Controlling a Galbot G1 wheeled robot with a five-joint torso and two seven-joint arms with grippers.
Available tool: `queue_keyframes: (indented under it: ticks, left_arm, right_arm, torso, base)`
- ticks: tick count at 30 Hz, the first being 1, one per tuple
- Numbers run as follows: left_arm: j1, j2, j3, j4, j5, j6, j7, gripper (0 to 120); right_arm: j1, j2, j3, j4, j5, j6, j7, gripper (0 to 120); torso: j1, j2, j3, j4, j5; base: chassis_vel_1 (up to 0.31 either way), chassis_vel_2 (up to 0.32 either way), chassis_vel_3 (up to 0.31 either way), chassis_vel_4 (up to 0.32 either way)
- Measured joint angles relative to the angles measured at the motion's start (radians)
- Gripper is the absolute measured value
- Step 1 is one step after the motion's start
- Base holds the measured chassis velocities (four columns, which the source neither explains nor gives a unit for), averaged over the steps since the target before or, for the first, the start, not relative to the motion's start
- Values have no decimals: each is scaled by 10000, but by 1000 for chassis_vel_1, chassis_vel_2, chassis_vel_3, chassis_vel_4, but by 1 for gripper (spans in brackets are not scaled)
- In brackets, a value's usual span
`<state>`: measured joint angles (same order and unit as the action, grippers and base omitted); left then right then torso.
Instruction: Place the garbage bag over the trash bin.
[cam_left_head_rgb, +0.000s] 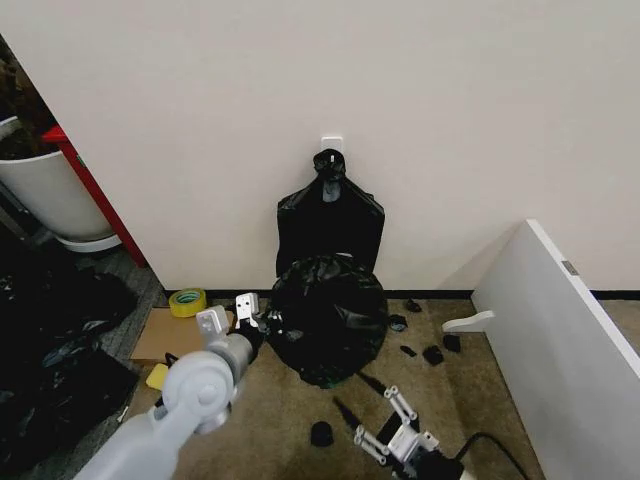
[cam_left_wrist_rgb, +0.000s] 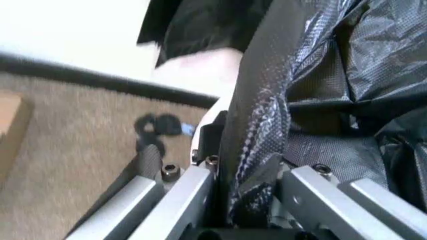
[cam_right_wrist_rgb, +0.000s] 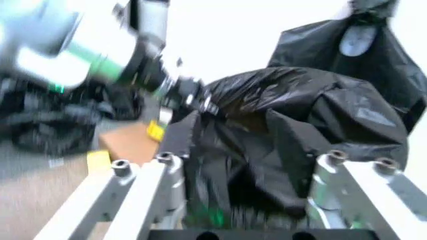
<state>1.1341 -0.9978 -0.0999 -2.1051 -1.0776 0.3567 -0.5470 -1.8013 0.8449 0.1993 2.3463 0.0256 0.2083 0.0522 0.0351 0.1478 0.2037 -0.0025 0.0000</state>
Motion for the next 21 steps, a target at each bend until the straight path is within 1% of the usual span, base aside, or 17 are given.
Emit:
queue_keyframes:
  ticks: [2,3,5,7,9,10,11,13,16,17,21]
  left_arm:
    - [33,-117,174,51,534,-202,91,0]
    - [33,-117,174,51,534,-202,91,0]
    - [64,-238,465,96,1213,-387,230,0]
    - [57,-415,961,174,2200,-660,431,0]
    - [25,-574,1333,283,3032,-867,590,0]
    - [-9,-636,1494,343,3362,-943,646,0]
    - [-9,-636,1494,343,3362,-943,646,0]
    - [-117,-793,1927,458,3995,-1070,730,0]
    - [-184,-947,2488,557,4566,-1155,811,0]
    - [-198,-969,2635,586,4691,-1171,817,0]
    - [-230,-993,2896,628,4818,-1210,816,0]
  right_arm:
    - [182,74,-89,453,766,-783,179,27]
    - [182,74,-89,453,766,-783,179,27]
    - [488,169,-203,883,1751,-1856,511,19]
    - [952,275,-329,1251,3193,-3367,1094,9]
    - [1365,343,-399,1438,4284,-4399,1537,1]
    - [1565,375,-438,1485,4714,-4790,1720,0]
    - [1565,375,-438,1485,4714,-4790,1720,0]
    - [2032,534,-553,1499,5509,-5549,2274,0]
    - [2634,814,-675,1280,5969,-6203,3185,0]
    - [2796,929,-712,1189,6048,-6428,3497,0]
    - [3036,1155,-794,970,6104,-6827,3998,0]
  torso:
    - [0,0,0,1,-1]
    - [0,0,0,1,-1]
    - [0,0,0,1,0]
    - [0,0,0,0,0]
    - [0,0,1,0,1]
    - [0,0,1,0,0]
    - [0,0,1,0,0]
    - [0,0,1,1,2]
    - [0,0,1,0,0]
    - [0,0,1,0,1]
    - [0,0,1,0,1]
  base:
    - [0,0,0,0]
    - [0,0,0,0]
    - [0,0,0,0]
    - [0,0,0,0]
    - [0,0,0,0]
    - [0,0,0,0]
    - [0,0,0,0]
    - [0,0,0,0]
    - [0,0,0,0]
    - [0,0,0,0]
    - [0,0,0,0]
